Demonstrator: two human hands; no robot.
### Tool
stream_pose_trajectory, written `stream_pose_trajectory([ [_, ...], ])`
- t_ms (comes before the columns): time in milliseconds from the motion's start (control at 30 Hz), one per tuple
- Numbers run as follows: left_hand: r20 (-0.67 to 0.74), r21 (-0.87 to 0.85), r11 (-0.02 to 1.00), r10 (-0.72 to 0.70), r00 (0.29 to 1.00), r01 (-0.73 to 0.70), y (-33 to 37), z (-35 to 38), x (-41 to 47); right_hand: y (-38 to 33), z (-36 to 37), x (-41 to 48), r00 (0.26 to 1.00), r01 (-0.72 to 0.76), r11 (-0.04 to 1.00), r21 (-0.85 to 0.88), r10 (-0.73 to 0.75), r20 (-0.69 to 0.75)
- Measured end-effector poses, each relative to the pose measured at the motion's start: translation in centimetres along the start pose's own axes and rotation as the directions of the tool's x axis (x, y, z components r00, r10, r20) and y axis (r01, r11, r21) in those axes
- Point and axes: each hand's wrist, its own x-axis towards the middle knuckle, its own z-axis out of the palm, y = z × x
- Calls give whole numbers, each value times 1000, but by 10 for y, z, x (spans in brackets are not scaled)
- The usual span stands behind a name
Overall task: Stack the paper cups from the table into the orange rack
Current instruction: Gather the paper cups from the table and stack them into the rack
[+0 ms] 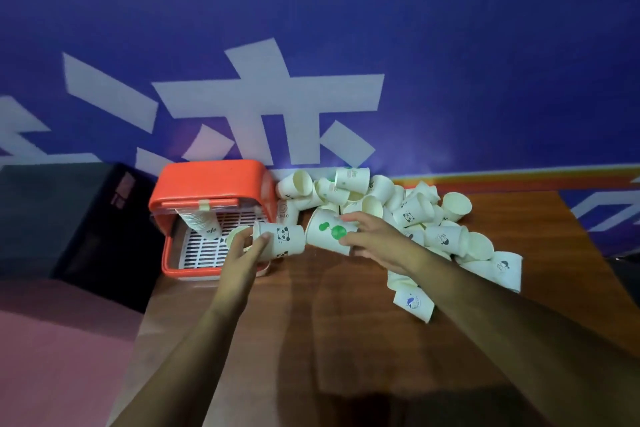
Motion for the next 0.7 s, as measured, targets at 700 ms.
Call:
stream_pose_trajectory([
  [700,93,2,994,111,989,-112,26,-43,12,-7,114,23,994,97,930,-354,-70,87],
])
